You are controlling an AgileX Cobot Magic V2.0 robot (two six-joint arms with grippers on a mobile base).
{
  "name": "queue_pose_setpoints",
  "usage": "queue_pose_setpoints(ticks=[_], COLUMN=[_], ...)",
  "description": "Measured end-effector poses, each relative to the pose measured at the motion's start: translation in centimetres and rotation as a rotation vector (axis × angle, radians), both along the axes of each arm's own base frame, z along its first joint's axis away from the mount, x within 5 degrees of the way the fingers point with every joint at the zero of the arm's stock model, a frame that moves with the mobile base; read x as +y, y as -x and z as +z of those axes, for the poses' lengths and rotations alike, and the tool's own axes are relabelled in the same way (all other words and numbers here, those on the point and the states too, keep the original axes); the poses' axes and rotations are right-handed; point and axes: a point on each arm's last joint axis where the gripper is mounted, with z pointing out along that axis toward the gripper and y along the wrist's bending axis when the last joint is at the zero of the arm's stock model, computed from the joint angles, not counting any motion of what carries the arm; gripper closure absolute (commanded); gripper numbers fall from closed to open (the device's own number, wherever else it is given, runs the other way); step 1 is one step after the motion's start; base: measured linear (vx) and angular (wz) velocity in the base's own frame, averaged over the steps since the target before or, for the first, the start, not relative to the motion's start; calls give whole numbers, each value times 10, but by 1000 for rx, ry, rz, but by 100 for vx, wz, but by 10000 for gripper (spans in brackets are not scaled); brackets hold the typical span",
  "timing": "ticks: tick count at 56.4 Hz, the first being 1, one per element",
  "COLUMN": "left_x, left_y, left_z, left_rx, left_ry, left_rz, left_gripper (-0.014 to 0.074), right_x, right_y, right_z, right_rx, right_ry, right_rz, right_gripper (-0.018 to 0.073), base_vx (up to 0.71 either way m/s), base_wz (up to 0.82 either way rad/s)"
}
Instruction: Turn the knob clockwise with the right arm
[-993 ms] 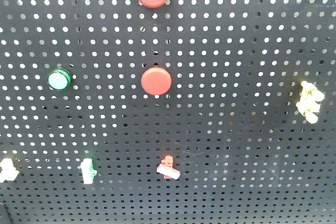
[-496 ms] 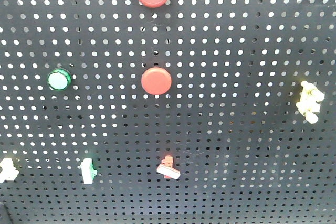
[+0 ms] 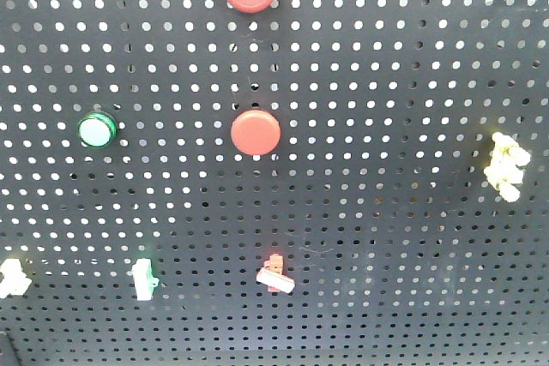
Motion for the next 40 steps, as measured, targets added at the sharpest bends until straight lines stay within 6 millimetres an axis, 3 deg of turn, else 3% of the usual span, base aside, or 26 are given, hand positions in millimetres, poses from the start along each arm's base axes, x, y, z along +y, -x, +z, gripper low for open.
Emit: queue_pose_setpoints(ticks=[40], left_x=[0], left_y=[0], left_z=[0], left_rx=[0], left_ry=[0], left_rz=[0], left_gripper=[603], right_x=[-1], right_y=[1], right_z=[-3], right_rx=[33], right_ry=[-3], right_rz=[-11], right_gripper=[571], base_vx=[0], base_wz=[0])
